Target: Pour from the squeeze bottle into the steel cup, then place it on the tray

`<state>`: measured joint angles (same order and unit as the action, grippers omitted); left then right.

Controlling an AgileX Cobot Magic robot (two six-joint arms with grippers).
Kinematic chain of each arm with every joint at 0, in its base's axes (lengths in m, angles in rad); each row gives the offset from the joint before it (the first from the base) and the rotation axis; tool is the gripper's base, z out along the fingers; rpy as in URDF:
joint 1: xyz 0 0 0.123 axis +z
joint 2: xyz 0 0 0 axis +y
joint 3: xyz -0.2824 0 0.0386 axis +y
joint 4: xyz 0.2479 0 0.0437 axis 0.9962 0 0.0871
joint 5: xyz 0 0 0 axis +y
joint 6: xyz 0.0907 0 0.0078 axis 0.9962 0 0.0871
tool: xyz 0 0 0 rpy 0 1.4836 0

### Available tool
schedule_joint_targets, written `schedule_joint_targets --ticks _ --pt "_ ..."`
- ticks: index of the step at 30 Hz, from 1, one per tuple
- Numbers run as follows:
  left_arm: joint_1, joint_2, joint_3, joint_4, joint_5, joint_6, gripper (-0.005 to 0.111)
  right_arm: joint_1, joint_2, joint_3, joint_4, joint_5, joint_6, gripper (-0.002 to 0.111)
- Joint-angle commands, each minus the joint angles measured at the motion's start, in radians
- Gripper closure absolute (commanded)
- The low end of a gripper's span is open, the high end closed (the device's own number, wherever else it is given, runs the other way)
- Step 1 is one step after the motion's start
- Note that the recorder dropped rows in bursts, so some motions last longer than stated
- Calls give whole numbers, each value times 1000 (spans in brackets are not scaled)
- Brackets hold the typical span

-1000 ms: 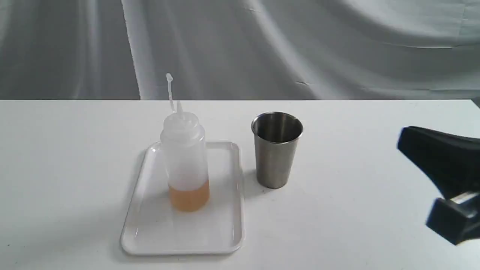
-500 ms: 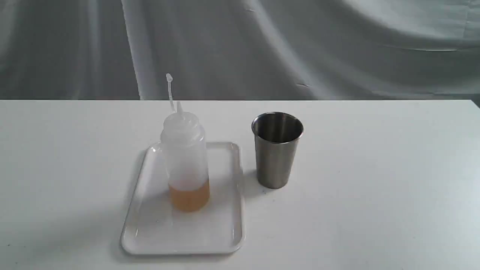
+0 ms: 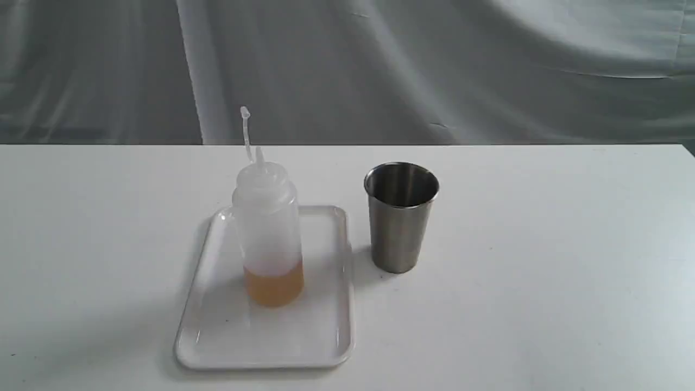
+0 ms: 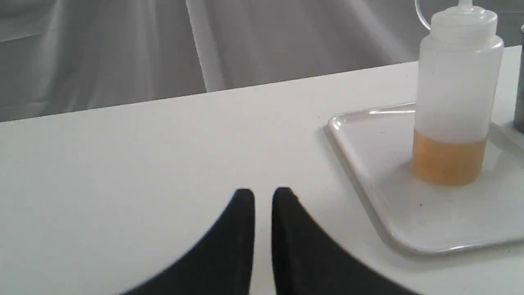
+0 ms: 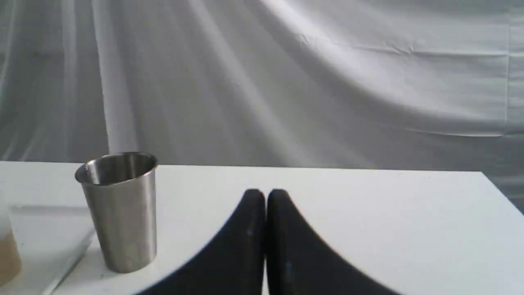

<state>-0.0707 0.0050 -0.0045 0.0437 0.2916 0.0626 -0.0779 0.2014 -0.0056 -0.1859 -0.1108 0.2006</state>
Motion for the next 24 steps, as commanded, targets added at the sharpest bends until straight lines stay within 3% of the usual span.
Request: schedule_joint_targets --ticks 1,24 --pt "-3 -5 4 1 -7 -2 98 -6 -76 6 -9 43 -11 108" --pt "-3 -5 4 1 -7 -2 98 -4 -201 6 1 438 -9 108"
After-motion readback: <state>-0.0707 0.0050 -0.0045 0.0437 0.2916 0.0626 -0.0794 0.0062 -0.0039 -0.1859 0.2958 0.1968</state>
